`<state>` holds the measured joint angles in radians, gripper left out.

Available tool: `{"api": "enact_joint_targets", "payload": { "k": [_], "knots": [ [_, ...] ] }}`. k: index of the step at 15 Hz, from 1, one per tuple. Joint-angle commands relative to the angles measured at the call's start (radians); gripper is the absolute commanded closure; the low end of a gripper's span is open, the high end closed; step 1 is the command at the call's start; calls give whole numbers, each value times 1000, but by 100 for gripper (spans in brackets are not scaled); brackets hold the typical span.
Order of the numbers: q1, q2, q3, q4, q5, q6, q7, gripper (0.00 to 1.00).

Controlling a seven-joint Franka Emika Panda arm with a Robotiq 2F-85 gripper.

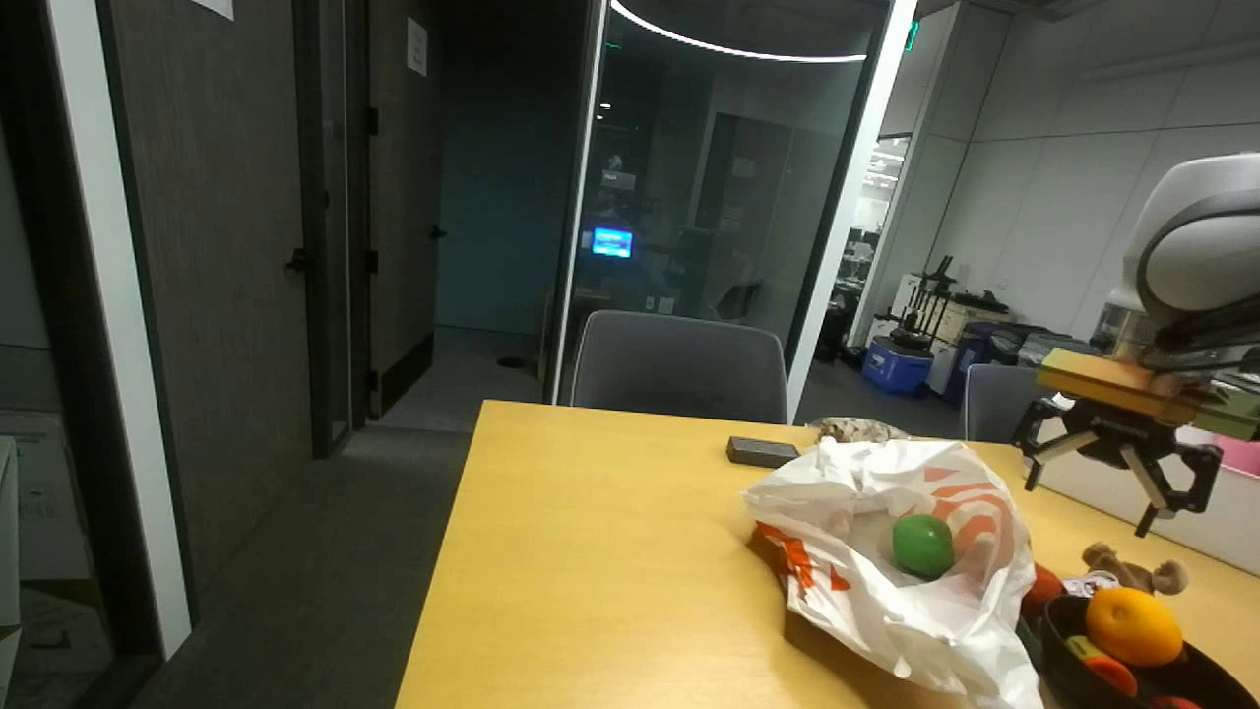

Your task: Transfer the small bottles and plastic fruits from the plastic to the bowl

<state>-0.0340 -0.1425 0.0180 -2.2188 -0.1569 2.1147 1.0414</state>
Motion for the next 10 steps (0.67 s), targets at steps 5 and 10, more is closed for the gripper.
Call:
{"api": "enact_joint_targets", "payload": {
  "k": [5, 10],
  "knots": [
    [91, 37, 74, 22, 154, 196, -210, 0],
    [108, 183, 93, 73, 135, 205, -163, 0]
  ]
}}
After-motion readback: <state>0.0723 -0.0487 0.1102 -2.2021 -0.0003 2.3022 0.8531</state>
